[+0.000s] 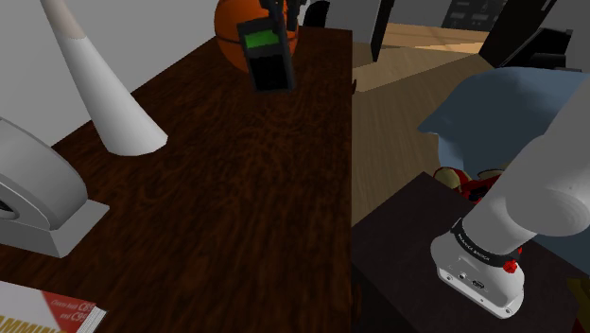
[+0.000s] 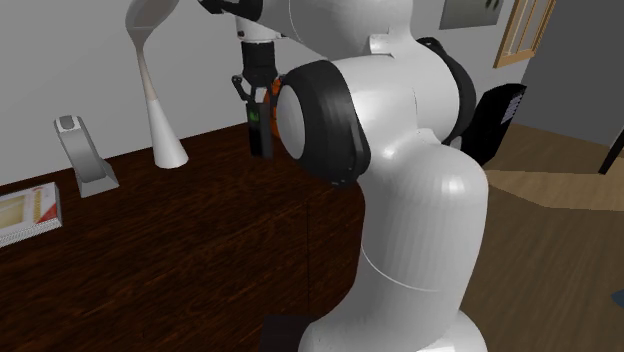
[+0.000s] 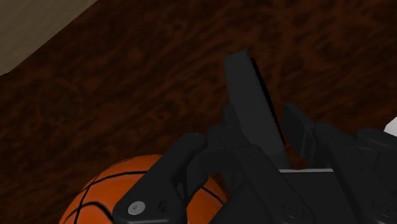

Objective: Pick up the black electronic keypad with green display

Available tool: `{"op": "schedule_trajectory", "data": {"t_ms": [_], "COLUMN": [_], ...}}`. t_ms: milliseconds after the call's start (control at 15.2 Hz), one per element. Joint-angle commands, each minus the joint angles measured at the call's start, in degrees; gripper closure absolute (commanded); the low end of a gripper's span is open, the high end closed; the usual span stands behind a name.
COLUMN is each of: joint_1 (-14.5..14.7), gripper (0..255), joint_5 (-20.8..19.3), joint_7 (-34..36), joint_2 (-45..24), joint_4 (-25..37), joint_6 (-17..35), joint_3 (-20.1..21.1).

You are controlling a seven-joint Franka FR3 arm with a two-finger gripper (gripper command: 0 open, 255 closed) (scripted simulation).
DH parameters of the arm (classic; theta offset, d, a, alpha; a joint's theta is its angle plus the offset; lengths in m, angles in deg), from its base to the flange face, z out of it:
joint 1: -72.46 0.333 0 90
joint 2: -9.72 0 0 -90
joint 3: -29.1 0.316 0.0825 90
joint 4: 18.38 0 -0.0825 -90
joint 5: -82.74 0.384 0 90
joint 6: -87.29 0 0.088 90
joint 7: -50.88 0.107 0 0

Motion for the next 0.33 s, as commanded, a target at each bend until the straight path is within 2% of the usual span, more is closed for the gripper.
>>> {"op": "schedule_trajectory", "data": {"t_ms": [0, 132, 264], "joint_1": [0.2, 0.4, 0.4], "gripper": [255, 255, 255], "joint_5": [-0.3, -0.7, -0.7], "joint_7": [0.2, 0.4, 0.4], "joint_2": [-1.0, -2.0, -2.1], "joint_4": [2.9, 5.9, 6.1], "joint_6": [-2.0, -4.0, -4.1], "joint_3": [0.1, 0.2, 0.2]}}
